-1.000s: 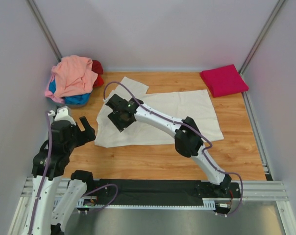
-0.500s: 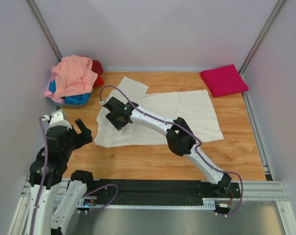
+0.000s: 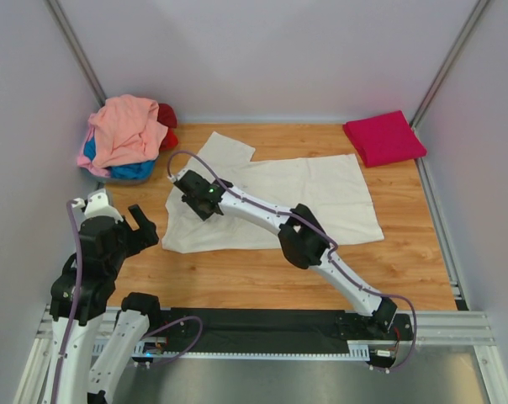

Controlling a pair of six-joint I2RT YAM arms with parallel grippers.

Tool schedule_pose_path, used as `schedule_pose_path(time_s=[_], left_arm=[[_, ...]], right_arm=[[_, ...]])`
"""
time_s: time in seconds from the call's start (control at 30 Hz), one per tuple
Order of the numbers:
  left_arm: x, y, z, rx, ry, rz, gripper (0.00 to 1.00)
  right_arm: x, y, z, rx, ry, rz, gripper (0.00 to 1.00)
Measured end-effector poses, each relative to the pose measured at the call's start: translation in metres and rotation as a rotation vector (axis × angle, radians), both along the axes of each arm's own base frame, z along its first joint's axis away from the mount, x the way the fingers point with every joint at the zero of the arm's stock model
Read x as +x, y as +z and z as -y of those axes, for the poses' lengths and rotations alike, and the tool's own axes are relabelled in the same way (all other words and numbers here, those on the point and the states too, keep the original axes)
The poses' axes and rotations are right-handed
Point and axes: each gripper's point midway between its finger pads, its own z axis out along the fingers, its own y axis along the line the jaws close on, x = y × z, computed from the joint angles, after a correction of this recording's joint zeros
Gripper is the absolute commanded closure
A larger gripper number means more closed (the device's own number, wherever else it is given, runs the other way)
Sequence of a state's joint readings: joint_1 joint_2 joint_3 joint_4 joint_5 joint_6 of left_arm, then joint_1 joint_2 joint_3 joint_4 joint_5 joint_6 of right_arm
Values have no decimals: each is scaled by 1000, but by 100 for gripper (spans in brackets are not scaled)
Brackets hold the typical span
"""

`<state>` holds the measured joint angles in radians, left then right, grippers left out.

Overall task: Fold and stack the t-shirts
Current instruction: Fold the tshirt

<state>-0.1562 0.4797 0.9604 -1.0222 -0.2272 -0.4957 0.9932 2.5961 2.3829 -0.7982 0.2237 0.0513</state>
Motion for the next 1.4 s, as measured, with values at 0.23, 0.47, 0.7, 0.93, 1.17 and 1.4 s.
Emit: schedule_pose_path(time_s=[0.23,0.47,0.7,0.93,1.17,1.4], left_arm=[[0,0,-1,2,4,0,7],[0,0,-1,4,7,0,7],[0,0,-2,5,9,0,8],[-1,-1,-2,6,10,-3,8],[-1,-1,-3,5,16,-7,8],[0,-2,-3,4,23,-12,8]], right_arm=[[8,1,4,-23,-17,48,86],[16,3,6,-54,16,98,91],[26,4,8,-104,89,165,91],[54,15,18,-180,114,294,89],[93,32,37,-226,85,402,38],[127,46,54,-242,60,480,8]])
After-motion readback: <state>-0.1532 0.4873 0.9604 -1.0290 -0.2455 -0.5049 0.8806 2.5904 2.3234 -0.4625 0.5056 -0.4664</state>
